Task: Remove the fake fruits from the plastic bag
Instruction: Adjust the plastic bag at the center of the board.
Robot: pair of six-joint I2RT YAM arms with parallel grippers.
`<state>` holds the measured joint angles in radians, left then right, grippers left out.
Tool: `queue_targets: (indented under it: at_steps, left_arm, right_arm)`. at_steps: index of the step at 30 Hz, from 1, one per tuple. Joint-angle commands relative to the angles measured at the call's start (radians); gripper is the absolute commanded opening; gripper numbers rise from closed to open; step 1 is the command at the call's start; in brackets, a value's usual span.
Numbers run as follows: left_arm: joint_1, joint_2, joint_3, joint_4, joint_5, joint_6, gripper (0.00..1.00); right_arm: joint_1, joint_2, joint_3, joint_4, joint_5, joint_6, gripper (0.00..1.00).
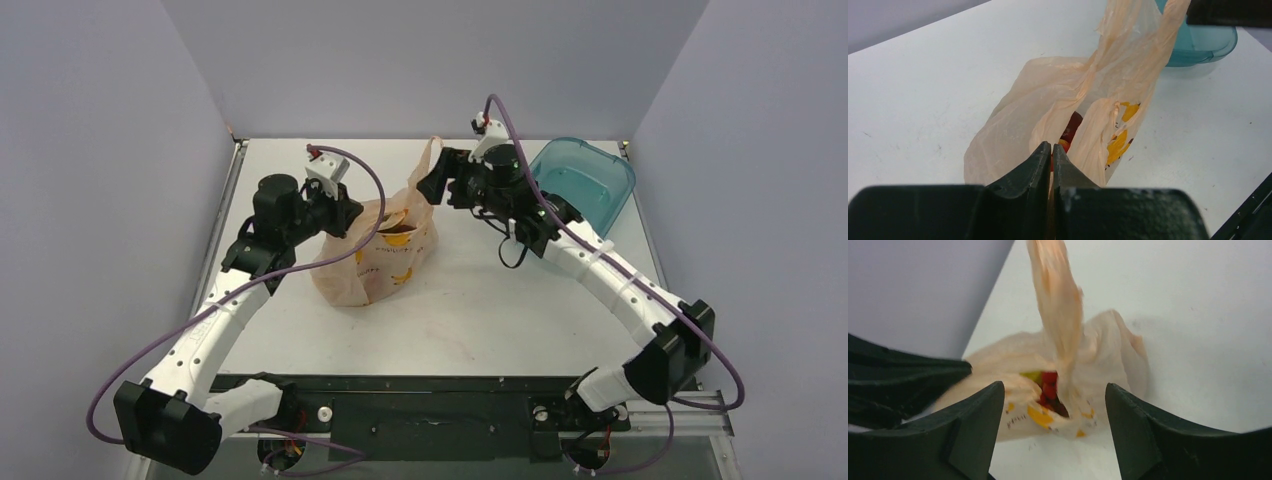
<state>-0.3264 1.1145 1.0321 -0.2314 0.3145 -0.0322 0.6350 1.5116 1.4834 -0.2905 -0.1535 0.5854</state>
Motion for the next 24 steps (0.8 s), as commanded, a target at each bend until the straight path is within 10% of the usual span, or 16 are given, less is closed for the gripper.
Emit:
queue_targets:
  at_steps: [1,10,24]
  left_arm:
    - [0.002,-0.034,0.002,0.074,0.05,-0.018,0.09]
    - [0.001,-0.071,-0.014,0.101,0.081,-0.023,0.43]
    - [0.034,-0.086,-0.024,0.112,-0.077,-0.059,0.5]
  right_arm:
    - [0.06,-0.219,-0.202,0.026,0.16,0.025,0.7]
    - [0.198,-0.354,-0.581,0.522,0.228,0.316,0.74]
    - [0.213,-0.054,-0.494,0.708,0.097,0.257,0.71]
